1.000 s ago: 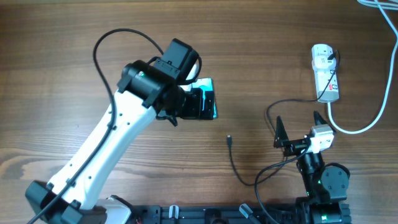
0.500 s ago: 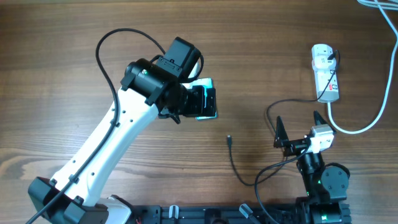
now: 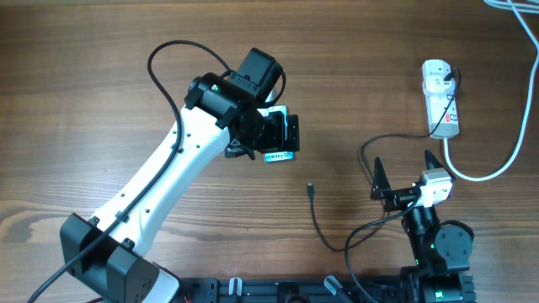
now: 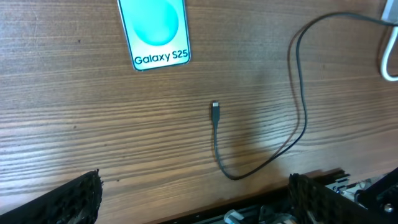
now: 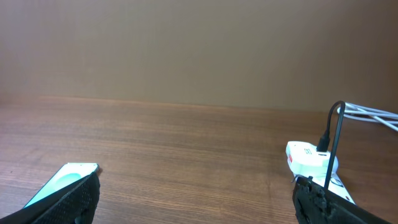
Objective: Plug charger to phone and switch on socket
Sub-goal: 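Lower the left gripper over the blue phone, aligning with its long sides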
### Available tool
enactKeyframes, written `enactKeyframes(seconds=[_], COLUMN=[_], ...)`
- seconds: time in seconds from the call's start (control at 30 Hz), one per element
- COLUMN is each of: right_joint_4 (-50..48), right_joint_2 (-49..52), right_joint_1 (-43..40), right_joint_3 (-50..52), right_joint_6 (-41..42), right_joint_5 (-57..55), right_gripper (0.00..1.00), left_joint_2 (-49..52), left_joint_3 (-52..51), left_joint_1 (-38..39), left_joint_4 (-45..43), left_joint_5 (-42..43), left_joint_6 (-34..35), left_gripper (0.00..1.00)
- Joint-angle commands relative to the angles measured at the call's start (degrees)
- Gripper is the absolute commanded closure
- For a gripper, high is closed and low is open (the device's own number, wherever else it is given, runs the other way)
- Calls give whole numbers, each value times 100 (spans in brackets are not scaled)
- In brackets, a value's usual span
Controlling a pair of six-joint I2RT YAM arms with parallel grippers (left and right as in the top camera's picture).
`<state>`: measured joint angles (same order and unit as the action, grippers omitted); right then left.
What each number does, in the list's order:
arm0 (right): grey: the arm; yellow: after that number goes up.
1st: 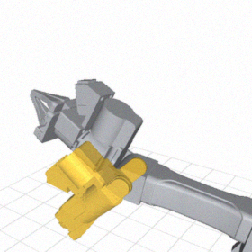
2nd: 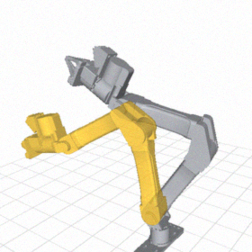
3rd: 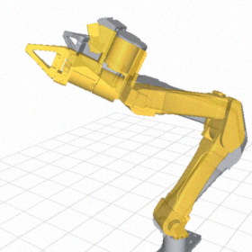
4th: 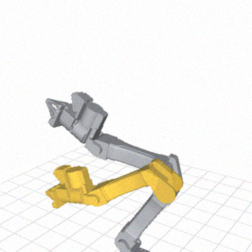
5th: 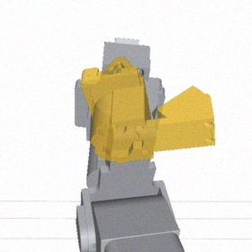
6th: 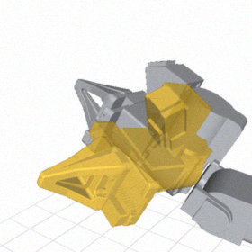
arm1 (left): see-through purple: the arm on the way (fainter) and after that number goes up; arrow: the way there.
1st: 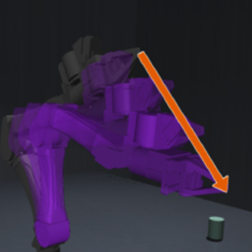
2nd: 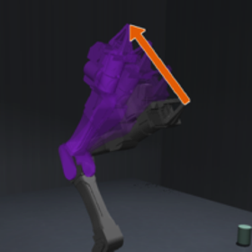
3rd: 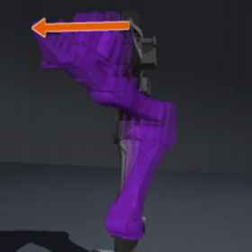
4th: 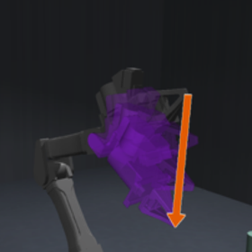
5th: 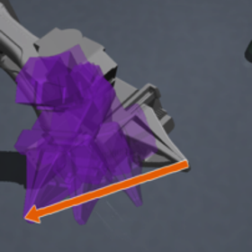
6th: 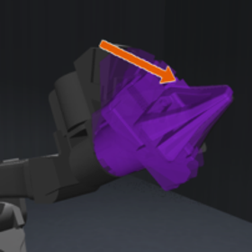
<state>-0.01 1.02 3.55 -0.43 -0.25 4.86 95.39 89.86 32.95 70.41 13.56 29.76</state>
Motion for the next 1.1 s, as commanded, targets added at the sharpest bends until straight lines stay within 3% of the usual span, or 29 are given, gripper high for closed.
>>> enactKeyframes(seconds=[0.0, 0.47, 0.83, 1.07], right_joint_4=[-13, -13, -13, -13], right_joint_2=[-22, -22, -22, -22], right_joint_1=[-20, -20, -20, -20], right_joint_3=[11, 11, 11, 11], right_joint_6=[42, 42, 42, 42], right_joint_5=[7, 7, 7, 7], right_gripper=[0, 0, 0, 0], left_joint_2=[50, 1097, 1655, 1670], left_joint_3=[68, 68, 90, 1115], left_joint_1=[33, 400, 378, 197], left_joint_4=[-42, -334, -293, 413], left_joint_5=[-33, -964, -1036, -979], left_joint_6=[444, 1421, 1394, 1246], left_gripper=[0, 0, 0, 1])
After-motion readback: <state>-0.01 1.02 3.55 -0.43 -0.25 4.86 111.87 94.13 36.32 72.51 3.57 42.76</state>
